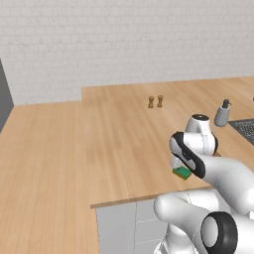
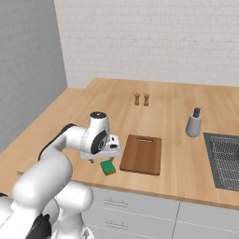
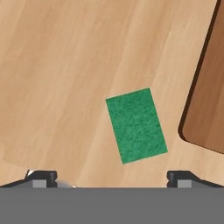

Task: Pick up the sponge from the counter and clean the cutting board by briefly scrubbing or pressing down on the cutting board. Once finished, release the sponge.

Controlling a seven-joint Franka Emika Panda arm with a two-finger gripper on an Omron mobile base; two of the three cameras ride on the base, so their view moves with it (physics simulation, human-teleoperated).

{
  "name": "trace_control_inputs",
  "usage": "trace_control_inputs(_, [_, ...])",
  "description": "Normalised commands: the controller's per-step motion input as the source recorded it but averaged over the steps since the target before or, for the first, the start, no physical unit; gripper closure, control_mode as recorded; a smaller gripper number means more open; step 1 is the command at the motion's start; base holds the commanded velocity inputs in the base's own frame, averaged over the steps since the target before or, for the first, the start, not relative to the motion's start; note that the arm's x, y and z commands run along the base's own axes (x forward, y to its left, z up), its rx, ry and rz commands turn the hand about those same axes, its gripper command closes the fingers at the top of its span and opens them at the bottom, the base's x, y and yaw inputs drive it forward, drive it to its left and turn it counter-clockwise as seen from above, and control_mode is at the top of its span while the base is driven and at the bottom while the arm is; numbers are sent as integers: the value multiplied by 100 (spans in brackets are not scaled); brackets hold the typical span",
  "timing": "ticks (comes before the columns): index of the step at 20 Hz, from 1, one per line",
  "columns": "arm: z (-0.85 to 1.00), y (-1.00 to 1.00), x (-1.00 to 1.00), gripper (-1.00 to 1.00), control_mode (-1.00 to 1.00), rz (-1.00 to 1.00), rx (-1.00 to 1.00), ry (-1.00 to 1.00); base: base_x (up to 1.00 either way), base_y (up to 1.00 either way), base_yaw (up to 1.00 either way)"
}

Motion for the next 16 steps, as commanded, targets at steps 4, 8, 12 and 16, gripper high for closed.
trace_control_inputs(4, [-21,-4,12,-100,-100,3,0,0,0,0,0])
trace_control_inputs(8, [-19,-3,10,-100,-100,2,0,0,0,0,0])
trace_control_inputs(12, [-16,-2,11,-100,-100,0,0,0,0,0,0])
trace_control_inputs(16, [-12,0,0,-100,-100,0,0,-2,0,0,0])
